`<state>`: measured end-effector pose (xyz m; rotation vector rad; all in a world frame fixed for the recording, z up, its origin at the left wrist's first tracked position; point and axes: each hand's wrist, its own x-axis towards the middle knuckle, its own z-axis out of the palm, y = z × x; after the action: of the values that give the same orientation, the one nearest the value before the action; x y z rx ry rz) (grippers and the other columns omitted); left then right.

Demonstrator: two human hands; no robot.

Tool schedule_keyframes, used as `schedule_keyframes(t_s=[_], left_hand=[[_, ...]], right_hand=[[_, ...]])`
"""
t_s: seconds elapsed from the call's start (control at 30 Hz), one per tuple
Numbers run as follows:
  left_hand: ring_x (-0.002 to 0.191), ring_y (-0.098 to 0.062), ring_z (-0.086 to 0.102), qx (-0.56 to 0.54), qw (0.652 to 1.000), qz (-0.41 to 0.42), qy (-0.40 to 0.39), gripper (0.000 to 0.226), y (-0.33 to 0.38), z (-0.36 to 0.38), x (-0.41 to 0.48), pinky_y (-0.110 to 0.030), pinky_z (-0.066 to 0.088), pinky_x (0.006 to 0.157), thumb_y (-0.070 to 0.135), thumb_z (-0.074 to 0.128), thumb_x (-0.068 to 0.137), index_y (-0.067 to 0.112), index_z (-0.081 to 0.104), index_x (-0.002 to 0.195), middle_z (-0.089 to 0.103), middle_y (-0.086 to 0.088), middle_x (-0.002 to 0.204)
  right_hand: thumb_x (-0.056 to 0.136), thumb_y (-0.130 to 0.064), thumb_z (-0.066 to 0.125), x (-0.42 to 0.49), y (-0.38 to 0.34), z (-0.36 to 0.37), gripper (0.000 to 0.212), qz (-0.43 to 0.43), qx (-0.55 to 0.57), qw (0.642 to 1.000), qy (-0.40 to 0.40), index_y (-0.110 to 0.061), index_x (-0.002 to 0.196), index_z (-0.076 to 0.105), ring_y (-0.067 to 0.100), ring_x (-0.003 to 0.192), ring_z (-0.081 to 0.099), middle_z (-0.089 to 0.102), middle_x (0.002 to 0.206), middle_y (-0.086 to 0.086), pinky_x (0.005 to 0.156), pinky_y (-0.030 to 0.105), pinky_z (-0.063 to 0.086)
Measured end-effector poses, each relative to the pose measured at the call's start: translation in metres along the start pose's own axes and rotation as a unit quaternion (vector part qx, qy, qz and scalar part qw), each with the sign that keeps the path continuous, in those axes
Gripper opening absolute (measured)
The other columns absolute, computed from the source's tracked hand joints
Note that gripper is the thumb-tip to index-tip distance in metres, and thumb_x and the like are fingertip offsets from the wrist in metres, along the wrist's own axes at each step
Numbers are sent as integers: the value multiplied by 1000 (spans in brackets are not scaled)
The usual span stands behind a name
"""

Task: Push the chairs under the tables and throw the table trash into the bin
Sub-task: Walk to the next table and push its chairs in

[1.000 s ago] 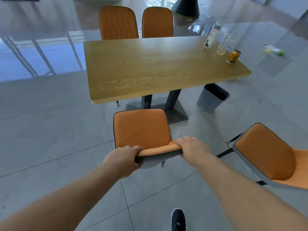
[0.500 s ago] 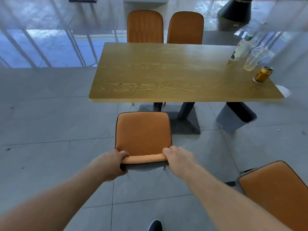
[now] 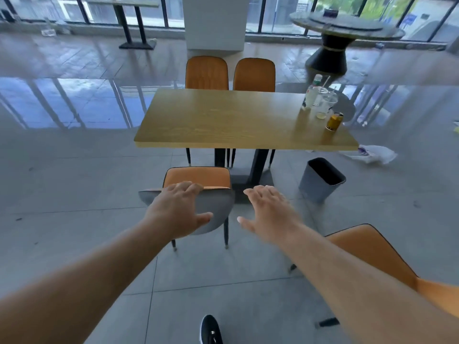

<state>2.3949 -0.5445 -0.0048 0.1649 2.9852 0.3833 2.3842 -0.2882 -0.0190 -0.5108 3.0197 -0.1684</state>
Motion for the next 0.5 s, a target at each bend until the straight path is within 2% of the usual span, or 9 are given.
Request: schedule_keyframes(t_s=[0.27, 0.5], left_hand=[[151, -24, 32, -36, 998, 48, -26, 92, 164, 52, -117, -48, 36, 118, 78, 61, 85, 33, 31, 159, 34, 3, 166], [153, -25, 30, -32, 995, 85, -41, 91, 353, 105, -163, -48, 34, 120, 75, 63, 86, 31, 31, 160, 30, 1, 169]], right_hand=[[94, -63, 57, -179, 73, -24, 78, 17, -20, 999, -28, -22, 155, 33, 32, 148, 34, 43, 158, 8, 124, 49, 29], [94, -67, 52, -322, 232, -29, 77, 62, -43, 997, -16, -23, 154, 34, 33, 147, 36, 42, 158, 8, 120, 50, 33]])
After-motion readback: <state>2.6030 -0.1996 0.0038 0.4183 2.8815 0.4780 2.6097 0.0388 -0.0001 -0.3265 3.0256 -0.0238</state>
